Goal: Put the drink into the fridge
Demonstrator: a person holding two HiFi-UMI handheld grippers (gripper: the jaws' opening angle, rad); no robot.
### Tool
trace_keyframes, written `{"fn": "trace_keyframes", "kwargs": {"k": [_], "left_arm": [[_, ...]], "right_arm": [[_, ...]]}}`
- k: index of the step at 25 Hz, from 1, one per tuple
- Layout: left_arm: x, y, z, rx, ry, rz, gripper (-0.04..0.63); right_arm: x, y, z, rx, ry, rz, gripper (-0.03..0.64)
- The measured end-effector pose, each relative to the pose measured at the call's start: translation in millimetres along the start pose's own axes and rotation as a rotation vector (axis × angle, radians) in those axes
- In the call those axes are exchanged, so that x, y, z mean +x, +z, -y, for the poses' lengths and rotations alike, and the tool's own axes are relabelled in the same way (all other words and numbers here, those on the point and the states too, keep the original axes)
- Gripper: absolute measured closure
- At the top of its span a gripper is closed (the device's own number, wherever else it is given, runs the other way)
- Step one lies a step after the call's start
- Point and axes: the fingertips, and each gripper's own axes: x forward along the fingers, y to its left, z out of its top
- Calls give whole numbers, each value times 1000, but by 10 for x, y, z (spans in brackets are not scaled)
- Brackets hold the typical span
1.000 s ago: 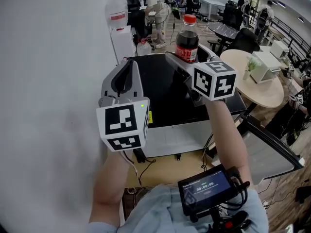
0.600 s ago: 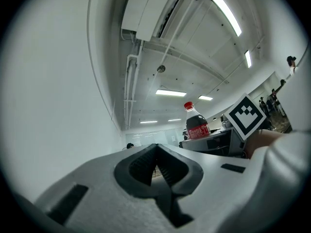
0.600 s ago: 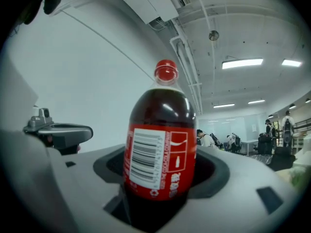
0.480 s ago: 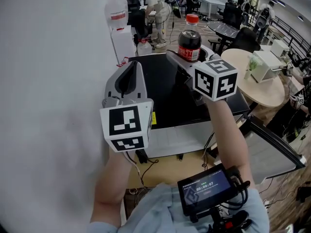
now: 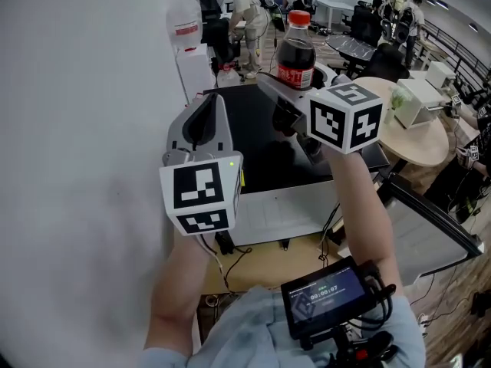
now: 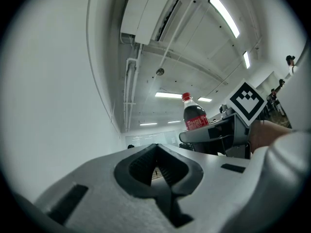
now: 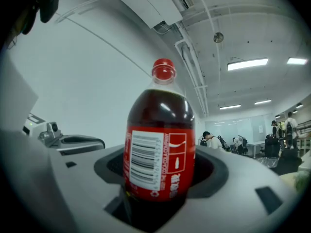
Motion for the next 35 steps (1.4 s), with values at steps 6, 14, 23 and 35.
{"fn": "trace_keyframes", "kwargs": {"k": [6, 14, 23, 35], "left_arm": [[-147, 69, 180, 2, -4, 14, 586], [-299, 129, 207, -7, 6, 10, 586], [-566, 157, 390, 9, 45, -4, 586], [-1374, 62, 963, 21, 95, -54, 586]], "right_arm": [[-280, 107, -136, 21, 30, 28, 301], [-499, 273, -396, 30, 75, 51, 301], [-838, 260, -728, 32, 156, 54, 301], [-1728, -155, -1163, 74, 232, 27, 299]]}}
